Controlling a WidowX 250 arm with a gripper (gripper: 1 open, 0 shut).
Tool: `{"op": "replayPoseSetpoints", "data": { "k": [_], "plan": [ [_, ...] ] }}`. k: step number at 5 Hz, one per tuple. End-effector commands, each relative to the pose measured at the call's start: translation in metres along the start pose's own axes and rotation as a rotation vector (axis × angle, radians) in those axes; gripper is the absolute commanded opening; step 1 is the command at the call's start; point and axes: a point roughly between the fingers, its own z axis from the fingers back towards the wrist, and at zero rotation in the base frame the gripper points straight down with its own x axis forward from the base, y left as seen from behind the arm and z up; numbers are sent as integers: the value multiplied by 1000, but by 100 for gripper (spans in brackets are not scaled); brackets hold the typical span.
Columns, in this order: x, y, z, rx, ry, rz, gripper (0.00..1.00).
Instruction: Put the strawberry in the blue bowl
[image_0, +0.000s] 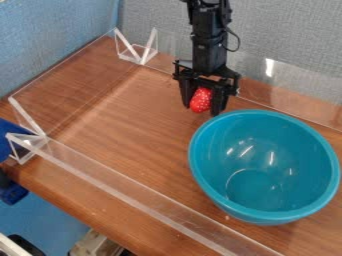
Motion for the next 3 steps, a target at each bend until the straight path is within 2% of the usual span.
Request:
{"op": "replayPoseSetpoints", "data": {
  "k": [1,2,3],
  "plan": [
    [3,-8,44,16,-125,-40,0],
    [0,-11,54,17,-154,-51,0],
    [-1,-14,56,18,-164,-61,0]
  ]
}}
